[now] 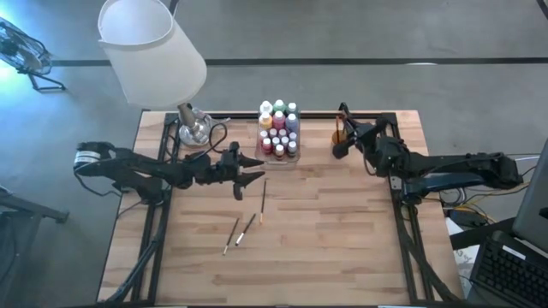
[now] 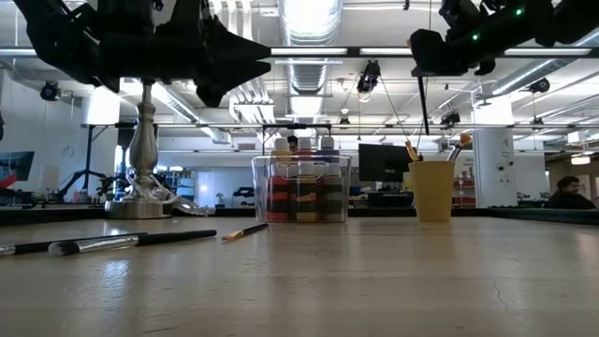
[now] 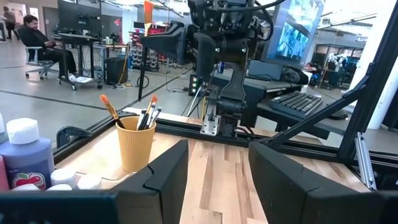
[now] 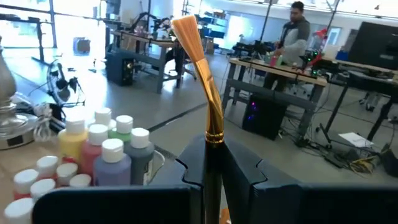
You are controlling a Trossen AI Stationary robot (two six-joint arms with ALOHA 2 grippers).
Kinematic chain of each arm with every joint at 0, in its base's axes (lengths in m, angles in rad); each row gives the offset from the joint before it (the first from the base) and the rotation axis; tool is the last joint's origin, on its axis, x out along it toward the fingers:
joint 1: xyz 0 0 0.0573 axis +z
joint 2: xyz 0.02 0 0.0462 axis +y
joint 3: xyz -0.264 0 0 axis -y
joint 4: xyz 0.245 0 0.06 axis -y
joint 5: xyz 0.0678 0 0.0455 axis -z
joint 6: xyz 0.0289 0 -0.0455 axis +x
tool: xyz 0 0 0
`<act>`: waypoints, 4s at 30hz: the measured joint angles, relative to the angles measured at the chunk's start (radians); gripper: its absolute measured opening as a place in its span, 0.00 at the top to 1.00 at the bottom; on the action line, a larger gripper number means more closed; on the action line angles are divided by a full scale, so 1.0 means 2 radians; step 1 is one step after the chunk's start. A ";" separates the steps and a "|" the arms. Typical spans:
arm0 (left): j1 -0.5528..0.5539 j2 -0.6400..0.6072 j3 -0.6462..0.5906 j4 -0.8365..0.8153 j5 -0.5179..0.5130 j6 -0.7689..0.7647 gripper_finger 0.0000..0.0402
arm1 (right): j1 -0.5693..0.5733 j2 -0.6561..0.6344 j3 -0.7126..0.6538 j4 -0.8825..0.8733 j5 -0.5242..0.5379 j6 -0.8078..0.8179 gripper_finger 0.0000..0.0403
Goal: Pick & Place Paint Supplies
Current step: Put the gold paint brush into the cup, then put the silver paint brush into the cup
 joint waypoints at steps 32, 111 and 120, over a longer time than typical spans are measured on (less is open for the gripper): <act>0.000 0.000 -0.001 -0.003 0.001 -0.001 0.57 | -0.046 0.133 -0.085 0.140 -0.007 0.065 0.95; -0.275 -0.022 0.178 -0.678 -0.209 -0.308 0.57 | 0.209 0.082 0.152 -0.229 -0.006 -0.013 0.51; -0.306 -0.002 0.177 -0.684 -0.207 -0.452 0.57 | 0.209 0.082 0.151 -0.232 -0.006 -0.012 0.57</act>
